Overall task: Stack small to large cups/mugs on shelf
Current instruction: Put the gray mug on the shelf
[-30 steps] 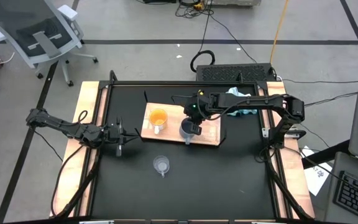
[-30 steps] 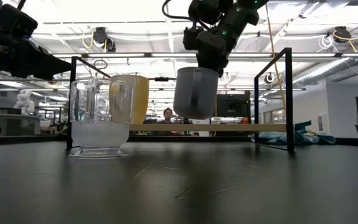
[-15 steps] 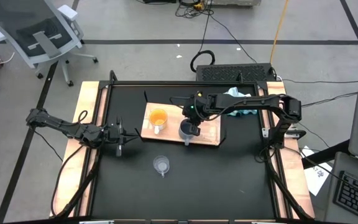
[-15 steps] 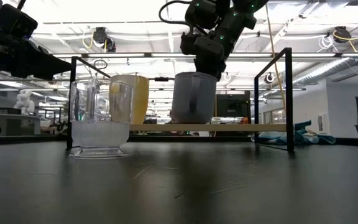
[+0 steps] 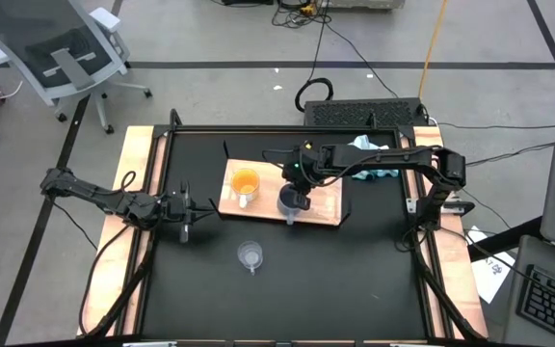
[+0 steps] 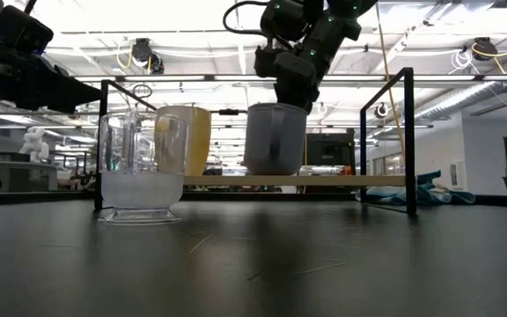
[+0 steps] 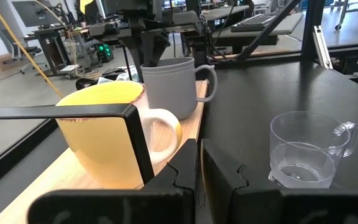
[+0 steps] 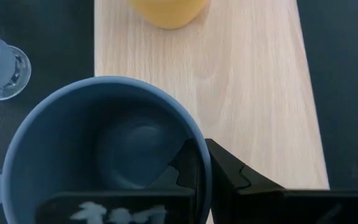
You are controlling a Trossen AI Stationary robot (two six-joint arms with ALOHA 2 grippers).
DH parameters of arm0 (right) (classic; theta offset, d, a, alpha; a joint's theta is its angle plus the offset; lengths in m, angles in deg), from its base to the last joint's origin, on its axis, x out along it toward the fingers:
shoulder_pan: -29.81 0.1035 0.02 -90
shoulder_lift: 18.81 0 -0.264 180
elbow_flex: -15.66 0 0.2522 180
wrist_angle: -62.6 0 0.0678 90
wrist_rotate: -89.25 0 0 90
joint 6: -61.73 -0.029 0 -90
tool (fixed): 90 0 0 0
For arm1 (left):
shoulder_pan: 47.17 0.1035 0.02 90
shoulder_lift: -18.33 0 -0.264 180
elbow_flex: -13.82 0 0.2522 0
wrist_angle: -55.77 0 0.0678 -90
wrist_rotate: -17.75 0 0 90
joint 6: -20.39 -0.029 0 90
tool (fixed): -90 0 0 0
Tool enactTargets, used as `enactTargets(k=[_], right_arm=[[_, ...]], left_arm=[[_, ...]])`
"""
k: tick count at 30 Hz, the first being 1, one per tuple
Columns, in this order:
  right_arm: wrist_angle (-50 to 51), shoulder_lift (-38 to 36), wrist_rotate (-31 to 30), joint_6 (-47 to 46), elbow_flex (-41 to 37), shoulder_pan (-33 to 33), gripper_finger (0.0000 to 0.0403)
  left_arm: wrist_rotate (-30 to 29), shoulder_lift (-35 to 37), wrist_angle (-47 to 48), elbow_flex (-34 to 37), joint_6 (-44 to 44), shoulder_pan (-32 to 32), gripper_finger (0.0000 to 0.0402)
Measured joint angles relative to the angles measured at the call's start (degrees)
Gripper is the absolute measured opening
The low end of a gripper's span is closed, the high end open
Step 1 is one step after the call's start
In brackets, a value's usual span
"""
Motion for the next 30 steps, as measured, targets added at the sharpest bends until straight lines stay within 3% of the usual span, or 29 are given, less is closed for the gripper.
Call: enactTargets(k=[13,30], right_arm=[[0.0,0.6,0.2,0.7,0.2,-0.2,0.0004],[5.8,4.9,0.0,1.2,6.1,-0.2,0.0004]], left_arm=[[0.0,0.0,0.0,0.0,0.0,0.0,0.0026],[0.1,0.0,0.0,0.0,-0.1,0.0,0.0026]])
